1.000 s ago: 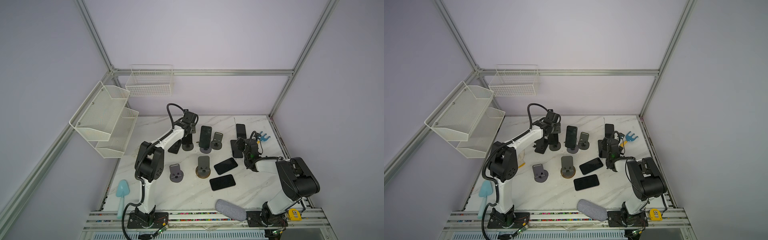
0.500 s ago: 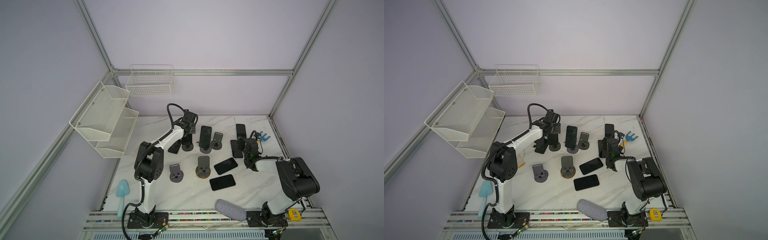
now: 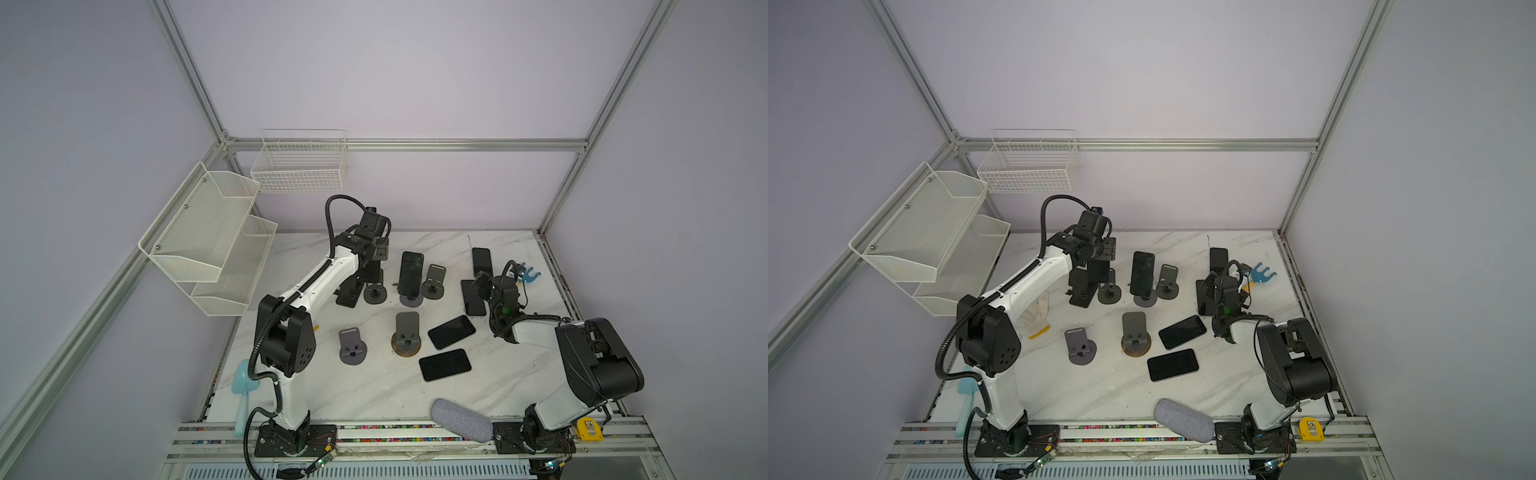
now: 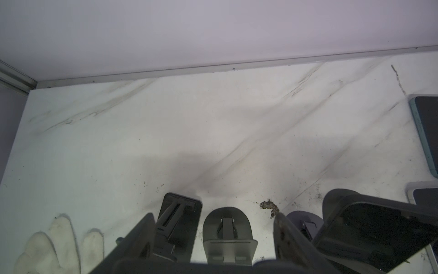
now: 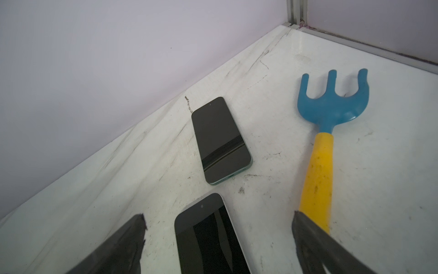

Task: Remove the phone from the phone stand
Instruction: Remove the phone from the phone stand, then place the phone at the top-left of the table.

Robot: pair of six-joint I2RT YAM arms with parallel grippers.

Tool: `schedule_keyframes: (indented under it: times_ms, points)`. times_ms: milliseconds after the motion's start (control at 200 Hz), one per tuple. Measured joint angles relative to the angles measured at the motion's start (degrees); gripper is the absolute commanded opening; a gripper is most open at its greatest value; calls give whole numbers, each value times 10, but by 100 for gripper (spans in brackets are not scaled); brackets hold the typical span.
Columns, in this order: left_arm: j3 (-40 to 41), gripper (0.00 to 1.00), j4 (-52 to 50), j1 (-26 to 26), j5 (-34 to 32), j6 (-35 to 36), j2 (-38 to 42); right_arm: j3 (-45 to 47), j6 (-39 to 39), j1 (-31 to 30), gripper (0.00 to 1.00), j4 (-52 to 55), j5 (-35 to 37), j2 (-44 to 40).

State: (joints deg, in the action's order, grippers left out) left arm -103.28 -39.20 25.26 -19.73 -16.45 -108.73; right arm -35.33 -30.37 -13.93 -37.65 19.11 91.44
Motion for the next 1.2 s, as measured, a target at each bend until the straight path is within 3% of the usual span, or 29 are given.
schedule_keyframes:
  times_ms: [185,745,940,1200]
  points:
    - [-12,56,-7,-24,-7,21,15,0,0,0,97,0,6,0]
    - [-12,54,-31,-164,-41,100,20,10,6,0,97,1,27,-35]
    - [-12,56,-33,-197,-41,98,-18,16,6,0,97,-2,28,-47]
    - [-12,56,-39,-222,9,98,-92,16,7,0,97,-2,23,-45]
